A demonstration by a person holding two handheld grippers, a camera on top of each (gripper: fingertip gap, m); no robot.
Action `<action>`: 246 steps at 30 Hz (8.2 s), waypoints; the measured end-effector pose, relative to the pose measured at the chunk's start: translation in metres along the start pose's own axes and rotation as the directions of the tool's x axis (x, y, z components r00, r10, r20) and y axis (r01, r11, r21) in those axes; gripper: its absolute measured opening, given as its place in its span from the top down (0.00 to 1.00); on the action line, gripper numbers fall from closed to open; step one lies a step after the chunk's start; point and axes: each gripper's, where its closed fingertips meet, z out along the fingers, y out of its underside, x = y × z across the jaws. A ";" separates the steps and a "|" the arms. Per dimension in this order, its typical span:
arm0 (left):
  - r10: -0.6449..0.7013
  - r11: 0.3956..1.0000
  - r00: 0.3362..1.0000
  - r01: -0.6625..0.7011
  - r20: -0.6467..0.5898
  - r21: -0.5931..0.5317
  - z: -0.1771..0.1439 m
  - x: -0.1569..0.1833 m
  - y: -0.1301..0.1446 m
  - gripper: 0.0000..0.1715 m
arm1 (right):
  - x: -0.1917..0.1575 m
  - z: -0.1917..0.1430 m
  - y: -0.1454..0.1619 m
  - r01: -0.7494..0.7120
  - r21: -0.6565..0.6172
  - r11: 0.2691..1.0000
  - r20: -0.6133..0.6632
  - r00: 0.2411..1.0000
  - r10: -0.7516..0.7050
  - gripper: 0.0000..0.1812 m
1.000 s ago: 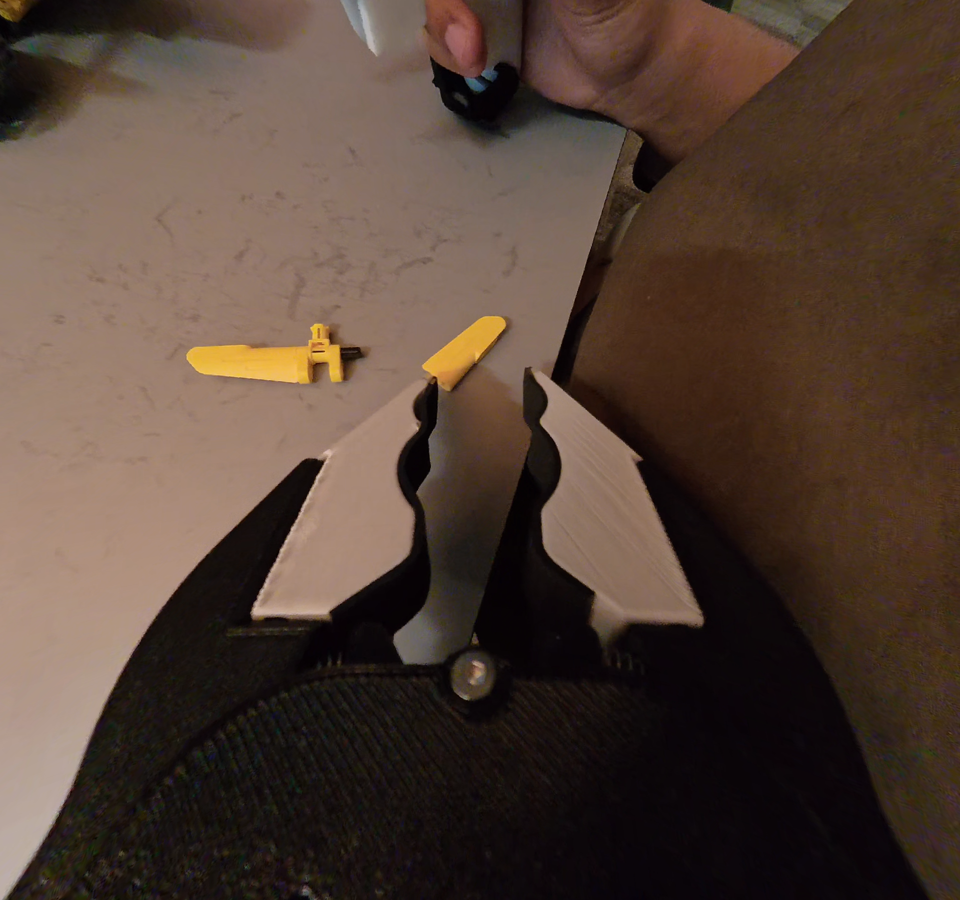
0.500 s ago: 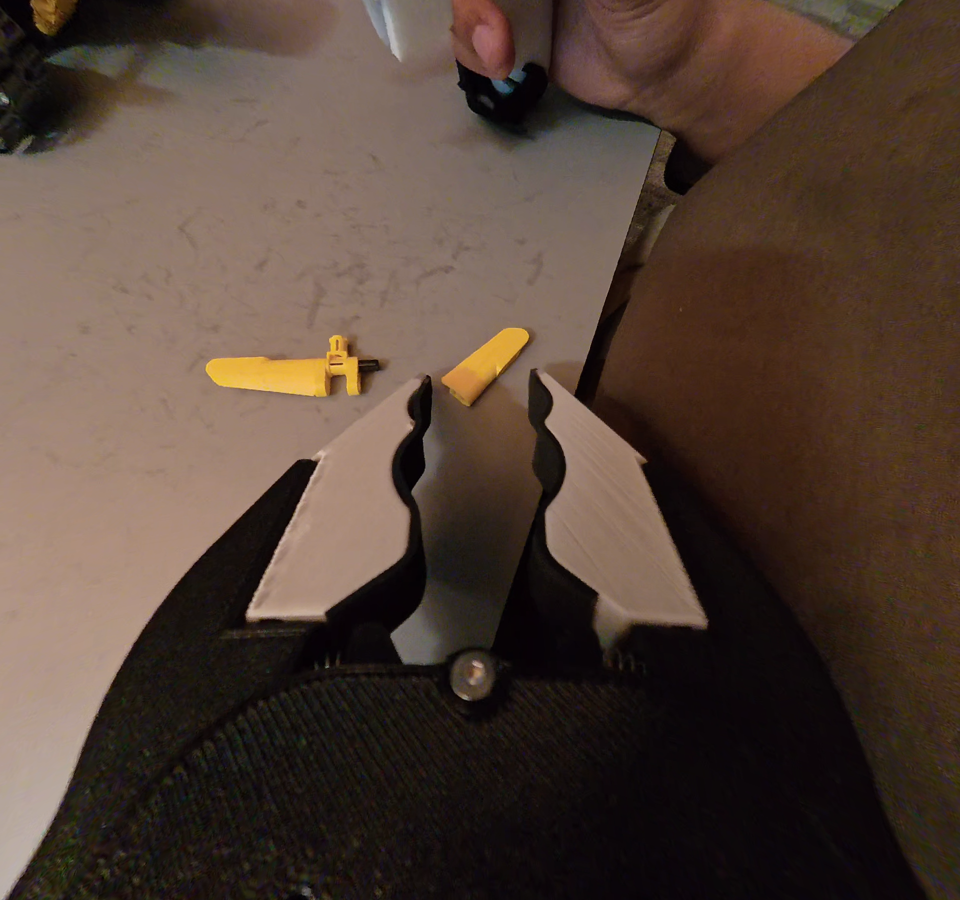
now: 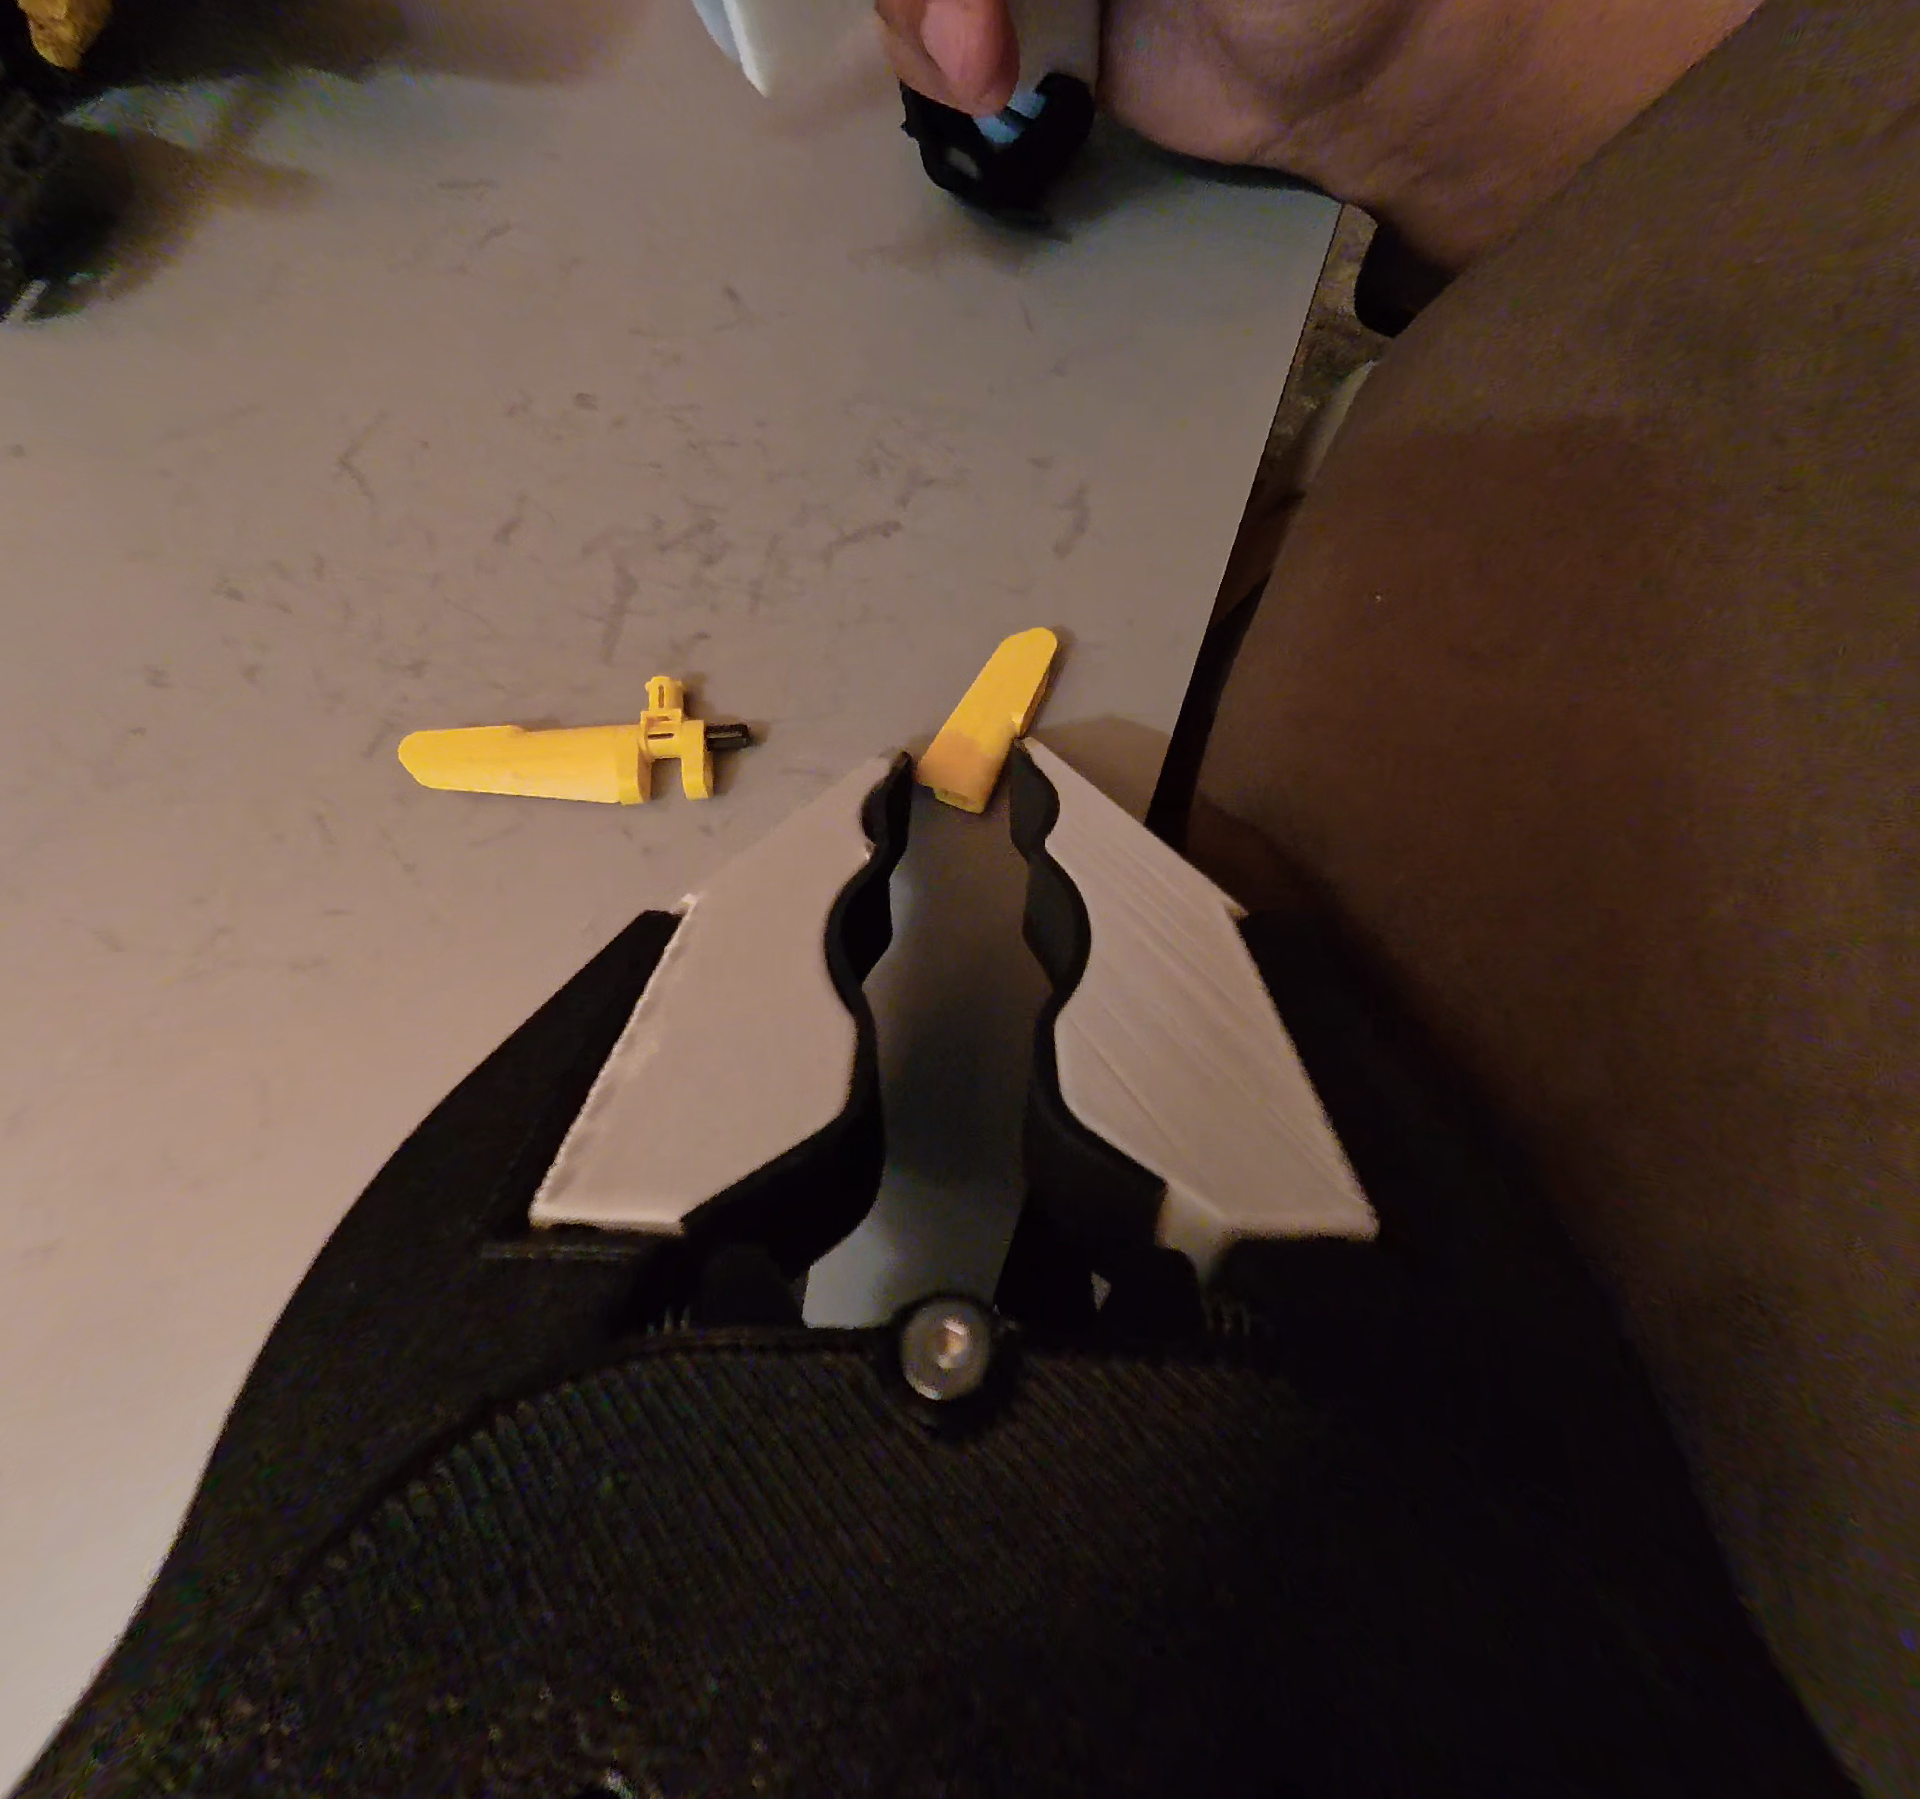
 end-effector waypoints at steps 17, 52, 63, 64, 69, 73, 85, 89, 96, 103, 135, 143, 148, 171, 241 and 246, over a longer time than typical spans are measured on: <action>-0.152 0.984 0.874 0.180 0.462 -0.016 -0.108 -0.132 0.062 0.91 | 0.000 0.001 0.001 -0.006 -0.008 1.000 0.003 1.000 0.006 0.78; -0.437 0.894 0.440 0.312 0.785 0.322 -0.236 -0.211 0.087 0.86 | 0.007 0.003 0.001 -0.063 -0.009 0.998 -0.001 0.998 0.063 0.78; -0.558 0.821 0.312 0.077 0.769 0.565 -0.369 -0.280 0.016 0.85 | 0.005 0.007 0.004 -0.038 -0.036 0.999 -0.005 0.999 0.038 0.77; -0.569 0.810 0.305 0.045 0.764 0.585 -0.379 -0.282 0.005 0.85 | 0.006 0.008 0.004 -0.039 -0.036 0.999 -0.010 0.999 0.039 0.77; -0.615 0.786 0.263 0.125 0.743 0.606 -0.376 -0.291 0.010 0.83 | 0.009 0.017 -0.001 -0.074 -0.017 0.997 -0.024 0.997 0.073 0.78; -0.607 0.793 0.327 0.193 0.725 0.577 -0.361 -0.291 0.022 0.82 | -0.011 0.037 -0.017 -0.087 -0.006 0.996 0.063 0.994 0.088 0.78; -0.601 0.778 0.452 0.143 0.659 0.611 -0.348 -0.283 -0.004 0.79 | -0.049 0.124 -0.081 0.302 0.067 0.951 0.109 0.945 -0.308 0.80; -0.589 0.779 0.491 0.132 0.642 0.613 -0.335 -0.290 -0.014 0.78 | -0.042 0.123 -0.061 0.236 0.051 0.970 0.127 0.962 -0.241 0.81; -0.580 0.758 0.546 0.092 0.604 0.645 -0.321 -0.300 -0.036 0.78 | -0.035 0.085 -0.017 0.126 -0.119 0.985 0.191 0.976 -0.101 0.78; -0.557 0.765 0.589 0.088 0.586 0.638 -0.304 -0.297 -0.051 0.77 | -0.055 0.035 0.058 0.159 -0.448 0.880 0.280 0.959 -0.030 0.78; -0.743 0.633 0.453 0.237 0.493 0.737 -0.324 -0.349 0.035 0.77 | -0.059 0.153 0.018 0.177 -0.277 0.944 0.332 0.940 -0.079 0.78; -0.723 0.691 0.298 0.346 0.624 0.635 -0.318 -0.369 0.085 0.77 | -0.044 0.147 0.048 0.156 -0.370 0.916 0.299 0.953 -0.041 0.76; -0.669 0.738 0.286 0.366 0.686 0.566 -0.307 -0.373 0.086 0.79 | -0.044 0.147 0.050 0.156 -0.382 0.911 0.299 0.953 -0.038 0.76; -0.641 0.690 0.419 0.681 0.644 0.244 -0.244 -0.344 0.129 0.88 | -0.033 0.145 0.044 0.085 -0.371 0.925 0.245 0.969 0.009 0.77; -0.734 0.638 0.677 0.660 0.053 0.397 -0.209 -0.315 0.061 0.98 | -0.077 0.194 -0.010 0.229 -0.255 0.939 0.356 0.926 -0.129 0.76; -0.701 0.661 0.713 0.653 -0.004 0.370 -0.207 -0.302 0.055 0.98 | -0.080 0.241 -0.023 0.331 -0.214 0.919 0.374 0.897 -0.236 0.79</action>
